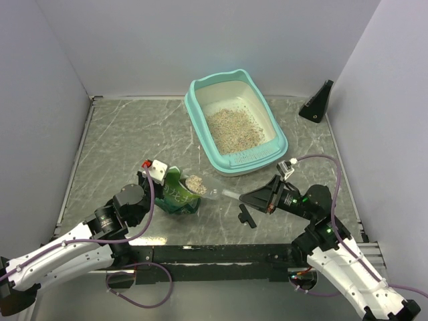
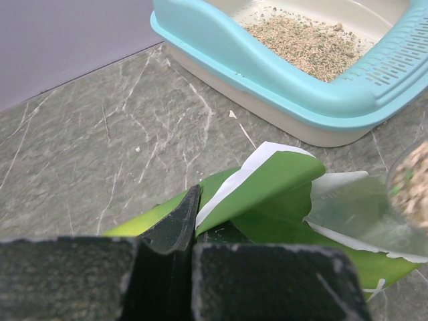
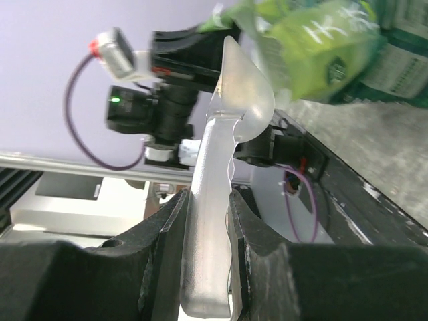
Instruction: Fill the litter box with clean litter
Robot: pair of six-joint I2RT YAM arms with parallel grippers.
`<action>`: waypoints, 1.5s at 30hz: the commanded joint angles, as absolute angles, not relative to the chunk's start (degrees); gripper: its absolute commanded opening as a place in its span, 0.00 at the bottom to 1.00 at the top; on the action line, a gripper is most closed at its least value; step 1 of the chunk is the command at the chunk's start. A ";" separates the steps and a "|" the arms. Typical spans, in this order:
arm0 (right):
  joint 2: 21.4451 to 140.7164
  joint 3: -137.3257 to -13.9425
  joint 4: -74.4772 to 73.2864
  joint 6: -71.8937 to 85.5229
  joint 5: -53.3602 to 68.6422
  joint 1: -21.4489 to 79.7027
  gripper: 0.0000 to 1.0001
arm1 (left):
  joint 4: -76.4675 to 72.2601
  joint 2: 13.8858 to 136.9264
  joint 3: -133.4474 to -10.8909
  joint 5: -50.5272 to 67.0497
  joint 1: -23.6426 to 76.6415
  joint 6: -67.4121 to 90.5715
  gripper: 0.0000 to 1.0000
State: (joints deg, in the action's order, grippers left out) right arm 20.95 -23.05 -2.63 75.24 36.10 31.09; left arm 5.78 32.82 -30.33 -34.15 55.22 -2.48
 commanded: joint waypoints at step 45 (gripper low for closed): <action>67.75 -47.88 5.06 57.94 17.68 8.79 0.00 | 5.80 31.03 -31.90 -34.10 54.05 -2.37 0.01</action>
State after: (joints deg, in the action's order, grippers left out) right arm 63.94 -35.99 17.56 72.38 21.08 9.32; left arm 5.89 32.05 -30.33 -33.26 54.81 -2.46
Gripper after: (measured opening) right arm 0.329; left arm 0.021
